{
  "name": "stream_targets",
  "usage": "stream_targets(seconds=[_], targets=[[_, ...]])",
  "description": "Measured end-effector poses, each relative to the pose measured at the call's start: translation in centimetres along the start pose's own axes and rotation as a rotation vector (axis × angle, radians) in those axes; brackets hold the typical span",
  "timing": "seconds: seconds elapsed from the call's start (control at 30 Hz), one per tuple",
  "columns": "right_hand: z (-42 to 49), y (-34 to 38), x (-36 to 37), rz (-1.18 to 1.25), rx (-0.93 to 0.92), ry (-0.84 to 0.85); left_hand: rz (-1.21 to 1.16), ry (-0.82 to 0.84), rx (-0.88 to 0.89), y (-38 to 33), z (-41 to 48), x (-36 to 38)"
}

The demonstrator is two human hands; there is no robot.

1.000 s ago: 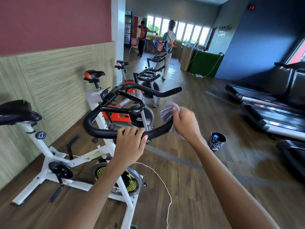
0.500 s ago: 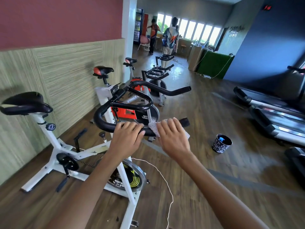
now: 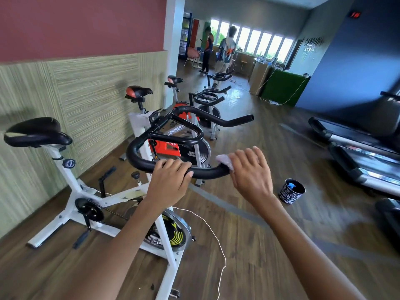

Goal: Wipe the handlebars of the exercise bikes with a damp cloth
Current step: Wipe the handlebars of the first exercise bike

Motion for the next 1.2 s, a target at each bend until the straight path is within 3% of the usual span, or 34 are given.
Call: stream_targets(seconds=[0.07,0.1,0.2,0.27,0.43,0.57,0.83,1.03,1.2], targets=[[-0.4,0.5,0.0,-0.009,0.204,-0.013,-0.008,-0.006,-0.015,0.0,-0.1,0.1],[-0.2,2.3,0.8,-0.01,0.215,0.028,-0.008,-0.011,-0.024,0.1,-0.1,0.1],[-0.1,6.6,2.7,-0.016,-0.043,0.114,-0.002,-0.019,-0.016,0.0,-0.1,0.1],[-0.2,4.8,2.0,-0.033,-0.131,0.109,-0.008,-0.016,-0.015,-0.1,-0.2,0.0],[-0.2,2.9,1.1,-0.035,0.15,0.01,-0.006,0.022,-0.028,0.1,0.0,0.1],[0.8,4.8,1.8,-0.001,0.019,-0.002,-0.042,0.001,-0.023,0.1,-0.1,0.0],[-0.1,5.4,1.7,-0.05,0.059,-0.262,-0.029,-0.224,-0.02,0.0,-0.6,1.0],[-2.2,6.0,3.1,-0.131,0.057,-0.671,-0.072,-0.534,0.008,-0.2,-1.1,1.1],[-3.2,6.2,6.3,0.001,0.15,-0.963,0.006,-0.657,0.093,-0.4,-1.4,1.5]])
Point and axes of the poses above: each hand's wrist, its own z-axis towards the middle knuckle, its own x-axis out of the palm, y = z × x, the point moved 8 cm from there along z, towards the middle knuckle, and after that the axes turned 9 degrees about -x, right-handed, at the moved point
